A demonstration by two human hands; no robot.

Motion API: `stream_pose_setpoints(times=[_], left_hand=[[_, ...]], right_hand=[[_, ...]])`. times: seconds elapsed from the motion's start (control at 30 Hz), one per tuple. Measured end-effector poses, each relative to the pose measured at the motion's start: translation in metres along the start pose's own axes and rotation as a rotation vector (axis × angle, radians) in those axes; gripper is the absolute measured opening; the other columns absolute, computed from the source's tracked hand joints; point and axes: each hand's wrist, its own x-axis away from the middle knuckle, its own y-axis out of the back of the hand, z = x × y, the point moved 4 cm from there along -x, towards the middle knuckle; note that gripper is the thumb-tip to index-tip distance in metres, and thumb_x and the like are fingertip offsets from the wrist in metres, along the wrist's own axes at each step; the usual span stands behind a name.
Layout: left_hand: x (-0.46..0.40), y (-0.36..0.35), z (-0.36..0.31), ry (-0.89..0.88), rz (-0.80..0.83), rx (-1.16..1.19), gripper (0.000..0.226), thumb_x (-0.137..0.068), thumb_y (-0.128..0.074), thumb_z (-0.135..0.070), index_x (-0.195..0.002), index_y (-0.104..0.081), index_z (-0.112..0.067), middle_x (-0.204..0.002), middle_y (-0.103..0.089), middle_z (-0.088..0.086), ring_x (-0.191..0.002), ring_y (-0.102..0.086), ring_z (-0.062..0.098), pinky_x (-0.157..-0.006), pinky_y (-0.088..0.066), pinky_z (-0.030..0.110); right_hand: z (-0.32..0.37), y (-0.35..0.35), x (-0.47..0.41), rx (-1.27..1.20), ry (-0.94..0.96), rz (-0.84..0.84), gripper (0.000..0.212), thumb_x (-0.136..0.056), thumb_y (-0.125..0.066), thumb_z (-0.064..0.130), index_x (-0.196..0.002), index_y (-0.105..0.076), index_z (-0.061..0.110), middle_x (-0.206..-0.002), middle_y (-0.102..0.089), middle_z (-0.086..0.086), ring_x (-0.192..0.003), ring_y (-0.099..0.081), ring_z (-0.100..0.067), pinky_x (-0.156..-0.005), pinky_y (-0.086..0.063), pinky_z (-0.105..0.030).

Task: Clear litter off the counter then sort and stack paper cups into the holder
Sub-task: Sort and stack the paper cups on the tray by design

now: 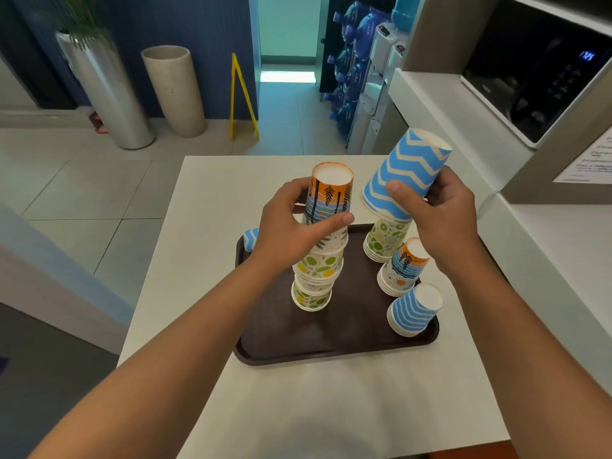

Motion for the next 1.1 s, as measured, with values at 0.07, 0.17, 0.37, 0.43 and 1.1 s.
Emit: stream_pose_setpoints(times=[0.07, 0.17, 0.37, 0.43, 1.1], left_hand=[[0.001, -0.003, 0.001, -0.004, 0.007, -0.013, 0.062, -0.067, -0.085, -0.047, -0.119, -0.06, -0.023, -0.112, -0.067, -0.009, -0.101, -0.063, 0.003, -0.087, -0.052, 0.017], [0.004, -0.008, 0.002, -0.008, 0.017, -0.033, 0.064, -0.067, -0.085, -0.047, -0.119, -0.06, -0.023, -0.113, -0.066, -0.008, -0.1, -0.063, 0.003, -0.084, -0.049, 0.009], [0.009, -0.018, 0.008, 0.018, 0.024, -0.04, 0.06, -0.067, -0.085, -0.047, -0.116, -0.058, -0.026, -0.111, -0.064, -0.011, -0.095, -0.06, -0.005, -0.077, -0.044, 0.001], [0.012, -0.023, 0.012, 0.03, 0.023, -0.032, 0.062, -0.066, -0.085, -0.048, -0.117, -0.059, -0.024, -0.111, -0.065, -0.01, -0.096, -0.06, -0.005, -0.076, -0.044, 0.0], [0.02, -0.055, 0.013, 0.081, 0.062, 0.006, 0.061, -0.068, -0.086, -0.044, -0.117, -0.058, -0.021, -0.11, -0.067, -0.009, -0.099, -0.063, 0.0, -0.087, -0.052, 0.021]], right_hand=[[-0.009, 0.003, 0.004, 0.032, -0.032, -0.001, 0.036, -0.081, -0.076, 0.026, -0.113, -0.061, 0.021, -0.11, -0.07, 0.006, -0.1, -0.068, -0.007, -0.084, -0.057, -0.027], [-0.023, 0.011, 0.011, 0.079, -0.065, -0.02, 0.039, -0.079, -0.078, 0.028, -0.114, -0.061, 0.022, -0.112, -0.07, 0.006, -0.102, -0.068, -0.008, -0.088, -0.057, -0.033], [-0.06, 0.045, 0.038, 0.181, -0.134, -0.074, 0.047, -0.075, -0.082, 0.029, -0.116, -0.059, 0.027, -0.113, -0.069, 0.009, -0.101, -0.067, -0.008, -0.089, -0.056, -0.036], [-0.077, 0.063, 0.053, 0.241, -0.168, -0.125, 0.052, -0.072, -0.084, 0.029, -0.117, -0.059, 0.026, -0.113, -0.069, 0.01, -0.101, -0.067, -0.006, -0.087, -0.055, -0.032], [-0.163, 0.076, 0.107, 0.414, -0.491, -0.069, 0.091, -0.065, -0.089, 0.023, -0.141, -0.039, 0.015, -0.135, -0.051, 0.001, -0.129, -0.046, -0.017, -0.094, -0.036, -0.019]])
